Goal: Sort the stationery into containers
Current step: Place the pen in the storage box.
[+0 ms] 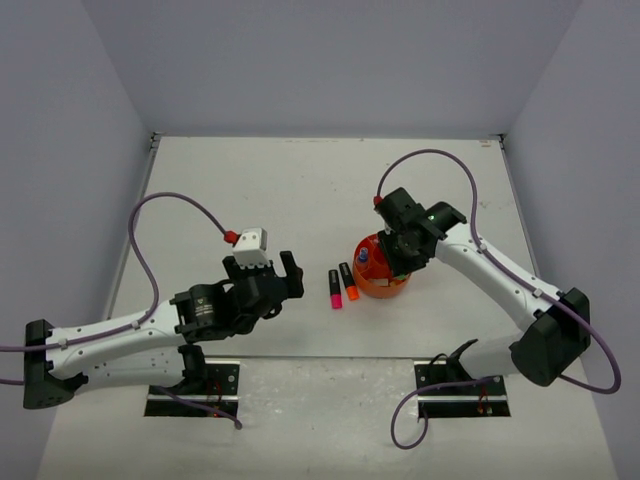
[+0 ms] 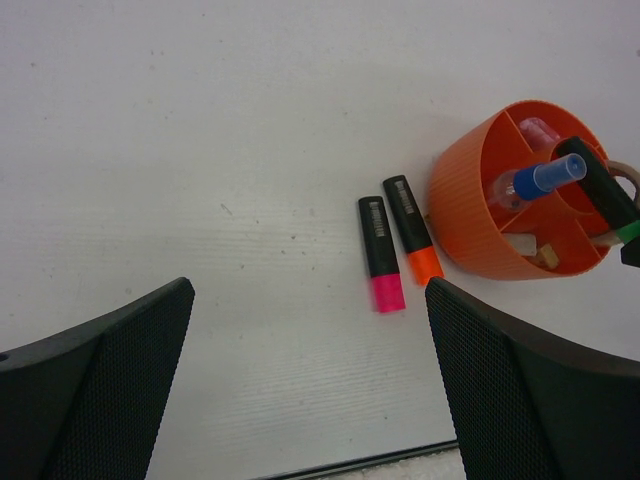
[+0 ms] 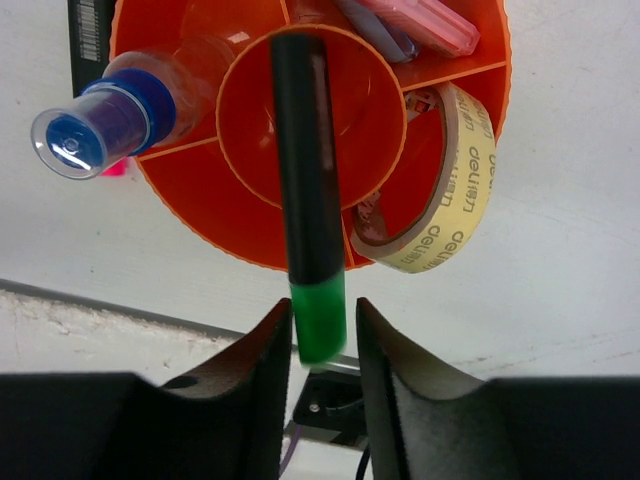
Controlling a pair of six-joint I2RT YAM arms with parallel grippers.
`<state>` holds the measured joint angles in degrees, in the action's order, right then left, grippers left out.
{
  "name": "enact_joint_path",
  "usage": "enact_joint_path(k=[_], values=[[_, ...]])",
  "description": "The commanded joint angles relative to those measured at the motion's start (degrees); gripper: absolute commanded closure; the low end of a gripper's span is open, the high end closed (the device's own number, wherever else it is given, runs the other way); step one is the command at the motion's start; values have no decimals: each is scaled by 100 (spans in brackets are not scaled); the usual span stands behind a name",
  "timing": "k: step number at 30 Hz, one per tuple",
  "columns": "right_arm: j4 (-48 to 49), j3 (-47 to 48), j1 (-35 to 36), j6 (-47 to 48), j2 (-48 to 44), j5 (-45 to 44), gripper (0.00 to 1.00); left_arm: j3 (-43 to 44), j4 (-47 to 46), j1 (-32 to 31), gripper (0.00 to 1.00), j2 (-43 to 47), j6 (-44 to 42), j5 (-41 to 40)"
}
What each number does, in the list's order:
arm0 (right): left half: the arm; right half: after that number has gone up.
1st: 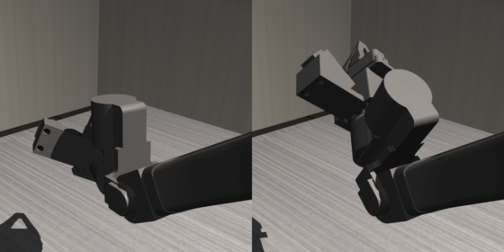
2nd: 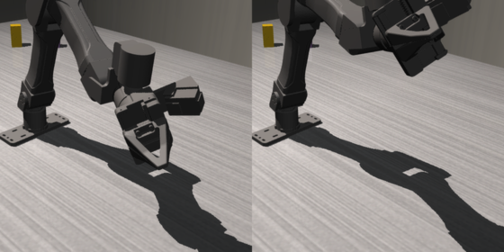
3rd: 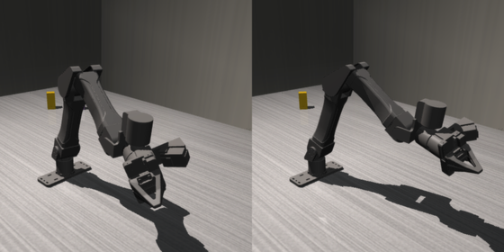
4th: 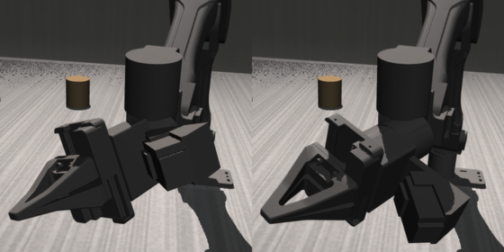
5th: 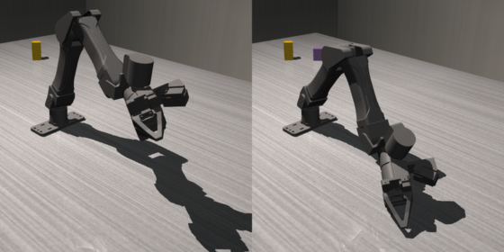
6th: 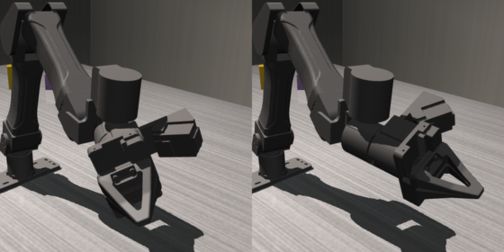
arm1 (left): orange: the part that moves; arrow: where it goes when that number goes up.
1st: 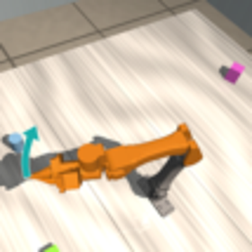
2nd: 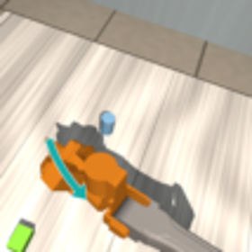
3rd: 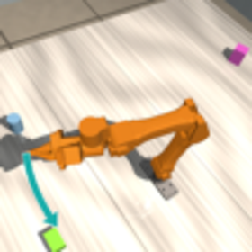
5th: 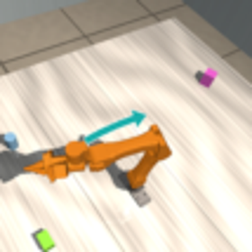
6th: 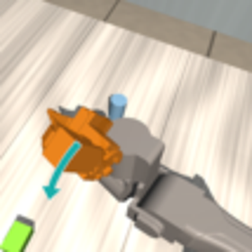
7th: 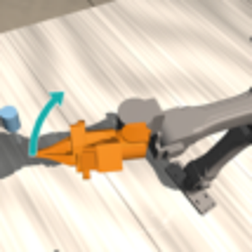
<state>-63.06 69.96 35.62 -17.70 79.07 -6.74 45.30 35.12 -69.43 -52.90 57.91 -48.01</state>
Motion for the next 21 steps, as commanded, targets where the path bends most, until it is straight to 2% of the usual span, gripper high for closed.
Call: enact_joint_path(k=[1, 5, 8, 10, 16, 21], values=[[-75, 348, -2, 111, 33, -173, 60, -94, -177, -1, 0, 128, 19, -190], [-95, 420, -2, 124, 80, -222, 57, -115, -260, 6, 0, 39, 13, -147], [-70, 431, -2, 185, 105, -178, 66, -100, -314, -1, 0, -110, 10, -81], [-58, 398, -2, 180, 158, -219, 67, -83, -321, -1, 0, -190, 10, -61], [-30, 275, -7, 152, 174, -197, 53, -91, -330, -1, 0, -143, -13, -47], [74, 249, -11, 127, 169, -218, 53, -117, -348, -1, 0, -89, -25, -56]])
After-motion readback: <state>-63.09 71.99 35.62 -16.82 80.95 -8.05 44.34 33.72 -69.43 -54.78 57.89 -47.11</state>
